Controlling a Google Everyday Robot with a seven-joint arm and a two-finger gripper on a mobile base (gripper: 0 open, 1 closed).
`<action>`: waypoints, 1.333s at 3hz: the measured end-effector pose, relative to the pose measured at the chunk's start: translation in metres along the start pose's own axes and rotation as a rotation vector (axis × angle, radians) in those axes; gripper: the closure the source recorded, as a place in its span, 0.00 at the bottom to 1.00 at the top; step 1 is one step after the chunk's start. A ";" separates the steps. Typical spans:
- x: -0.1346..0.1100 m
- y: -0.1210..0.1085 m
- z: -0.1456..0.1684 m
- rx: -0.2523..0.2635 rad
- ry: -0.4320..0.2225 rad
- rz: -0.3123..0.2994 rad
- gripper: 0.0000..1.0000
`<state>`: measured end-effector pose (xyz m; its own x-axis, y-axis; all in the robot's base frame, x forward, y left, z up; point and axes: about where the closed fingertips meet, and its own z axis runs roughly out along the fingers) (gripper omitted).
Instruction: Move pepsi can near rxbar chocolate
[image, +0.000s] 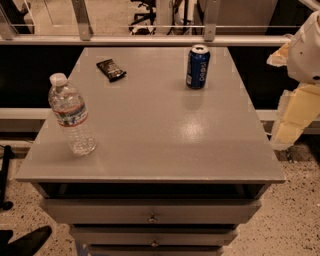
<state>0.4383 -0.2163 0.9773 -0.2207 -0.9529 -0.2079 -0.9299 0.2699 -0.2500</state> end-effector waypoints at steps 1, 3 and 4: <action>0.000 0.000 0.000 0.000 0.000 0.000 0.00; -0.004 -0.024 0.029 0.010 -0.117 0.071 0.00; -0.014 -0.056 0.062 0.031 -0.202 0.124 0.00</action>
Offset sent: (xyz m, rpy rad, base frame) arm 0.0182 -0.0035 -0.0138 0.1339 -0.0201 -0.0339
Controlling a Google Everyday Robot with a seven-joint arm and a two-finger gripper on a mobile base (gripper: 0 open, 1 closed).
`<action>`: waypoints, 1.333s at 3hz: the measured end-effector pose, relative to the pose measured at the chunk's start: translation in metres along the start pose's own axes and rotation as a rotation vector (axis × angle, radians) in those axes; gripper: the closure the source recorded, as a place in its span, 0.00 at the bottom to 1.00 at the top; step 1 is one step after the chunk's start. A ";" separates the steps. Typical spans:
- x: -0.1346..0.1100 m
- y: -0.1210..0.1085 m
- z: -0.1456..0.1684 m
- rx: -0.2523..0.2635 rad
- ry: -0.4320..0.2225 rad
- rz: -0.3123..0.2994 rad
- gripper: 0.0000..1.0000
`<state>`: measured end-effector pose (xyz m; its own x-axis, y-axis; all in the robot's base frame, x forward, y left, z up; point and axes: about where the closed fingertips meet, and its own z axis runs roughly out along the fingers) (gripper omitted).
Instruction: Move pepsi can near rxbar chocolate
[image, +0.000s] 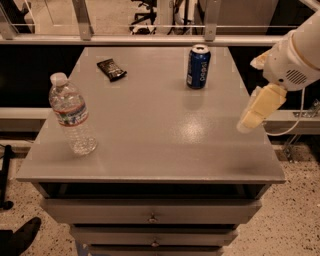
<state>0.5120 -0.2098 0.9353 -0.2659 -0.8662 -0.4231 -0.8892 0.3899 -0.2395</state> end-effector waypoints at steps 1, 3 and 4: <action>-0.016 -0.045 0.044 0.050 -0.124 0.052 0.00; -0.033 -0.106 0.095 0.119 -0.299 0.141 0.00; -0.033 -0.105 0.095 0.118 -0.298 0.140 0.00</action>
Offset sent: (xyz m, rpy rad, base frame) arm 0.1517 0.0140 -0.0428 0.2794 -0.2031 -0.1059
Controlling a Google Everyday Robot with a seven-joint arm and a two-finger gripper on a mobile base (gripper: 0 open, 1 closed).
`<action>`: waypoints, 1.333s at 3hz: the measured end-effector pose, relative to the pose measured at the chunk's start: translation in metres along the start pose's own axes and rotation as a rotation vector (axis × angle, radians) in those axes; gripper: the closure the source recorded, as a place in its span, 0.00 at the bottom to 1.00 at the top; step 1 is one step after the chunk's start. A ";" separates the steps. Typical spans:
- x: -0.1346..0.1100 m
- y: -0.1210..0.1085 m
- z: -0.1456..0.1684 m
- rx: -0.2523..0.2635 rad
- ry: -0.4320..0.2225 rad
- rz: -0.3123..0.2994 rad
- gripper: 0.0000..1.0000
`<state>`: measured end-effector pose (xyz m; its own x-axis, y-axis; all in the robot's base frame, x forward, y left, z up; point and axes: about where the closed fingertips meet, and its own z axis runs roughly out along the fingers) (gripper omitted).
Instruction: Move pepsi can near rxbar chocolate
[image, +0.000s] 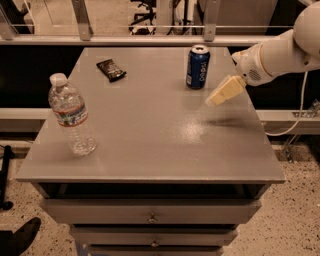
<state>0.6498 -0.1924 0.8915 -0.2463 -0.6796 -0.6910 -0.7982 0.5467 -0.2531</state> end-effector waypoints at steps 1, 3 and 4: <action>-0.001 0.000 0.008 -0.005 -0.026 0.011 0.00; -0.019 -0.030 0.040 0.036 -0.182 0.069 0.00; -0.031 -0.049 0.050 0.078 -0.288 0.123 0.00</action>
Offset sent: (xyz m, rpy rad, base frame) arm 0.0626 0.0174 -0.0099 0.1944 -0.1127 -0.0278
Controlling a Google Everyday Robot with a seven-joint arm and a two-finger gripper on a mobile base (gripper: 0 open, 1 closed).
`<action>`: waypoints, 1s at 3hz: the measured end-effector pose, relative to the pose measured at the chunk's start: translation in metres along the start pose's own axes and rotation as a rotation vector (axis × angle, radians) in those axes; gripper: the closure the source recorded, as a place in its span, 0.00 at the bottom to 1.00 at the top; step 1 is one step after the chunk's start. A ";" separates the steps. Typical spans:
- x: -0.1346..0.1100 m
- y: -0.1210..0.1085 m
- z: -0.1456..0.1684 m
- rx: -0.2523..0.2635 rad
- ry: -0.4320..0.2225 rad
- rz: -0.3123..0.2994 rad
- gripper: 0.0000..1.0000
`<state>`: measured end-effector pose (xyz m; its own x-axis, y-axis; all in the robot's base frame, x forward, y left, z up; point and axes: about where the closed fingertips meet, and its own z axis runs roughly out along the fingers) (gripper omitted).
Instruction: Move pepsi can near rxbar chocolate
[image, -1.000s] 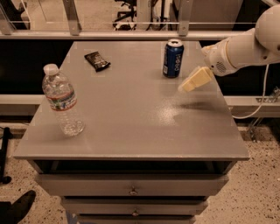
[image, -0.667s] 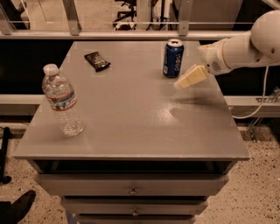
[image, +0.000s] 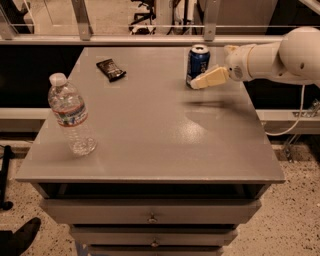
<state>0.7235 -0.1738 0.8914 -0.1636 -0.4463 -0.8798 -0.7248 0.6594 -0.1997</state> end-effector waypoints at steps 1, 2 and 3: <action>-0.004 -0.015 0.009 0.049 -0.070 0.045 0.00; -0.007 -0.019 0.032 0.057 -0.132 0.145 0.22; -0.009 -0.018 0.045 0.050 -0.161 0.202 0.47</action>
Offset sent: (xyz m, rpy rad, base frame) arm 0.0526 0.0109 -0.0078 0.2837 -0.0113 -0.1341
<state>0.7679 -0.1544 0.8835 -0.1898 -0.2035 -0.9605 -0.6540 0.7558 -0.0308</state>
